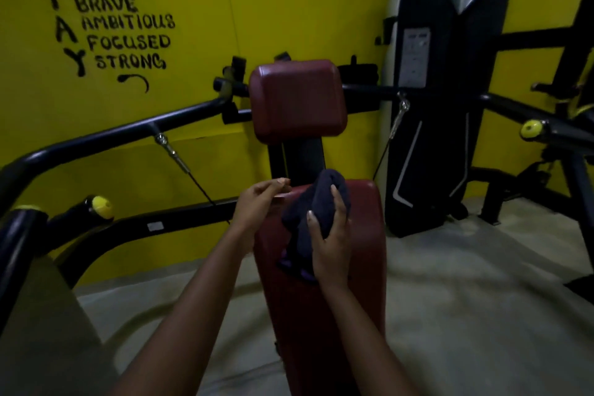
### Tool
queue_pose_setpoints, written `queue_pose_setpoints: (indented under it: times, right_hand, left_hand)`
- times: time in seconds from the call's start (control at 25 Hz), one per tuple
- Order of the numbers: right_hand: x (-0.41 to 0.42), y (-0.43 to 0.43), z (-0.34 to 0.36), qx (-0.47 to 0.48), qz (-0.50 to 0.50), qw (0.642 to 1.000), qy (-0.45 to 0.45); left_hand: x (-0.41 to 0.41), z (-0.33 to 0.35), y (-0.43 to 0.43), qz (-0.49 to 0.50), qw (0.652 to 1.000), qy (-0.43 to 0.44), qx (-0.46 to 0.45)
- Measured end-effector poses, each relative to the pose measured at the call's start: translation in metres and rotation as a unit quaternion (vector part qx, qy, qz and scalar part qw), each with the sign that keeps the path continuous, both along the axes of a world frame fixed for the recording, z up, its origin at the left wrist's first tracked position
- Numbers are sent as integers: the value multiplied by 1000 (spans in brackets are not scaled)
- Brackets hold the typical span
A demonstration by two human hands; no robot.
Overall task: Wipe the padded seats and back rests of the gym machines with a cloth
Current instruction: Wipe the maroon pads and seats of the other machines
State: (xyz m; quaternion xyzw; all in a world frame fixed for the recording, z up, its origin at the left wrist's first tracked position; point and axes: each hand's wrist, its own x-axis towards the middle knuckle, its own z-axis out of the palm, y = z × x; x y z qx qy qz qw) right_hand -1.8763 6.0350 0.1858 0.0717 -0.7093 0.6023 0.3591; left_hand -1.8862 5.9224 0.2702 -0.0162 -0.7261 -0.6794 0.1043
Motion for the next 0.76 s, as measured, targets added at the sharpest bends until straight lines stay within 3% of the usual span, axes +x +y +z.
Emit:
queue_pose_setpoints:
  times: [0.2, 0.44, 0.56, 0.76]
  right_hand:
    - [-106, -7, 53, 11, -91, 990, 107]
    - [-185, -25, 118, 88, -220, 965, 112]
    - [-211, -49, 141, 192, -294, 927, 132]
    - [-247, -63, 144, 377, -306, 843, 232]
  left_hand:
    - [-96, 18, -24, 105, 992, 68, -23]
    - [-174, 57, -30, 127, 985, 119, -10]
    - [-195, 81, -26, 99, 984, 137, 60]
    - [-237, 83, -29, 99, 979, 130, 119]
